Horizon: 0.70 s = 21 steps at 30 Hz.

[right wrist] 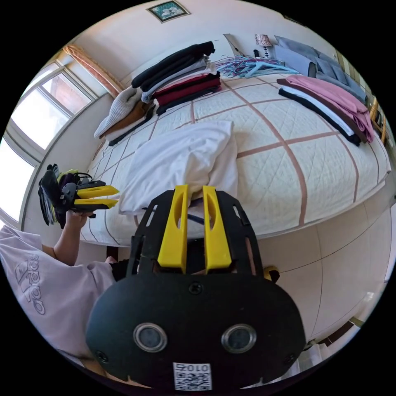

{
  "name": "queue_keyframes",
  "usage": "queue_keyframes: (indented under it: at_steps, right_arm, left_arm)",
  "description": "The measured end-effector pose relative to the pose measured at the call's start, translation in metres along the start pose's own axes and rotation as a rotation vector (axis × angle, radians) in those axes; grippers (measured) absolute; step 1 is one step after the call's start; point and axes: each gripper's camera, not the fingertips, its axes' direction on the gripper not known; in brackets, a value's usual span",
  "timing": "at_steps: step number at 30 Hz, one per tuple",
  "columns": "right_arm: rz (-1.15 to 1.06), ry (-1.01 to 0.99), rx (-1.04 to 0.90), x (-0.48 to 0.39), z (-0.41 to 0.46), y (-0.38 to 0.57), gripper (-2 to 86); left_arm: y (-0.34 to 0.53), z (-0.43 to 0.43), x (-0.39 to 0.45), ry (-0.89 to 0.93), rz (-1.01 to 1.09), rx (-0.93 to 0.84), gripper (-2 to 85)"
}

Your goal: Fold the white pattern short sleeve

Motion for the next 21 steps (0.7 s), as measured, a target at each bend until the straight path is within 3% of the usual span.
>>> queue_keyframes:
  at_steps: [9, 15, 21]
  right_arm:
    - [-0.032, 0.023, -0.015, -0.024, 0.016, 0.009, 4.1]
    - [-0.051, 0.145, -0.002, -0.027, 0.003, 0.015, 3.2]
    - [0.031, 0.075, -0.02, 0.0, 0.002, 0.029, 3.2]
  left_arm:
    - [-0.017, 0.018, 0.027, 0.029, 0.02, -0.053, 3.7]
    - [-0.021, 0.022, 0.038, -0.028, 0.025, -0.083, 1.3]
    - [-0.021, 0.028, 0.042, -0.01, 0.017, -0.115, 1.4]
